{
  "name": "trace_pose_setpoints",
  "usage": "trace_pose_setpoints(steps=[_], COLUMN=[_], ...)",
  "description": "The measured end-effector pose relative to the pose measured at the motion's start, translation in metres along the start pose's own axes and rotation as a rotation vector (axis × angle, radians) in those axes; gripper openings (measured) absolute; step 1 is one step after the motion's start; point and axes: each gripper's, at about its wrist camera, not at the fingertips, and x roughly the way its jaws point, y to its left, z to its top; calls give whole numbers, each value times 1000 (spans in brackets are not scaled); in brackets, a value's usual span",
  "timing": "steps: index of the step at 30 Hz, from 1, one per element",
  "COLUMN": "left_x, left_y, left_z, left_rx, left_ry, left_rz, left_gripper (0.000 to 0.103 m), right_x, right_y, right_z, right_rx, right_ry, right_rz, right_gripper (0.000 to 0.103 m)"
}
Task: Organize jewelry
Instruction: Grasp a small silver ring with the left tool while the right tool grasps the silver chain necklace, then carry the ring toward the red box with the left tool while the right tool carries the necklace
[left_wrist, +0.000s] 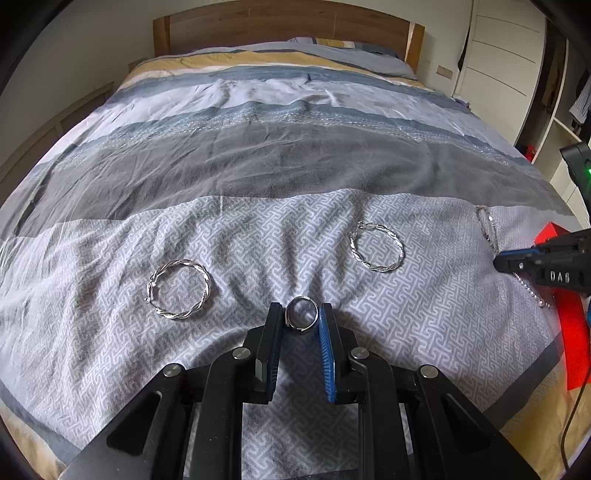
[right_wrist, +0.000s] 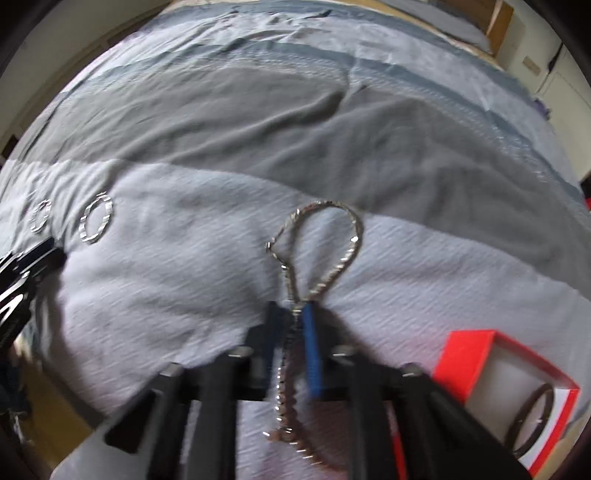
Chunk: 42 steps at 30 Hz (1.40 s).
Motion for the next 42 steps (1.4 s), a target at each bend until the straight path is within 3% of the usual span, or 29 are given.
trace_pose_setpoints(steps=[9, 23, 32, 42], left_x=[-26, -124, -180, -190], left_y=[-2, -12, -56, -150], left_z=[-11, -41, -54, -37], left_rx=[-7, 4, 75, 189], left_ry=[-16, -63, -98, -122], left_rz=[-38, -25, -66, -175], left_gripper=[19, 19, 19, 19], right_x=[-26, -117, -182, -235], right_y=[25, 60, 40, -32], right_z=[-33, -103, -149, -173], right_rx=[46, 124, 160, 235], right_ry=[-84, -232, -315, -408], right_rz=[131, 285, 260, 165], right_gripper=[4, 4, 4, 4])
